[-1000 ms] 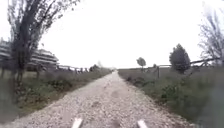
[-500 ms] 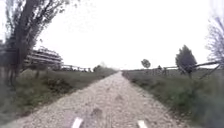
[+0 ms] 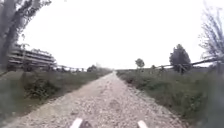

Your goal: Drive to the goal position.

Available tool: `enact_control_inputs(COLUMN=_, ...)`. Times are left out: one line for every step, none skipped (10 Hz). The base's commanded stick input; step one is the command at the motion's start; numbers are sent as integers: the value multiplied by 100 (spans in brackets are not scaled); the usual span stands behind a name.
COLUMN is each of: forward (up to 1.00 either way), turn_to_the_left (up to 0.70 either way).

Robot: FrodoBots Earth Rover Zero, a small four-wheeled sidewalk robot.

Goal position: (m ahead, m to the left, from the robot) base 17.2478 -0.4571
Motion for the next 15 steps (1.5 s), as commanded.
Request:
enact_control_inputs(forward=70, turn_to_the_left=0)
enact_control_inputs(forward=70, turn_to_the_left=-14)
enact_control_inputs(forward=70, turn_to_the_left=0)
enact_control_inputs(forward=70, turn_to_the_left=0)
enact_control_inputs(forward=70, turn_to_the_left=0)
enact_control_inputs(forward=70, turn_to_the_left=0)
enact_control_inputs(forward=70, turn_to_the_left=-25)
enact_control_inputs(forward=70, turn_to_the_left=-29)
enact_control_inputs(forward=70, turn_to_the_left=-5)
enact_control_inputs(forward=70, turn_to_the_left=0)
enact_control_inputs(forward=70, turn_to_the_left=0)
enact_control_inputs(forward=70, turn_to_the_left=0)
enact_control_inputs(forward=70, turn_to_the_left=0)
enact_control_inputs(forward=70, turn_to_the_left=0)
enact_control_inputs(forward=70, turn_to_the_left=0)
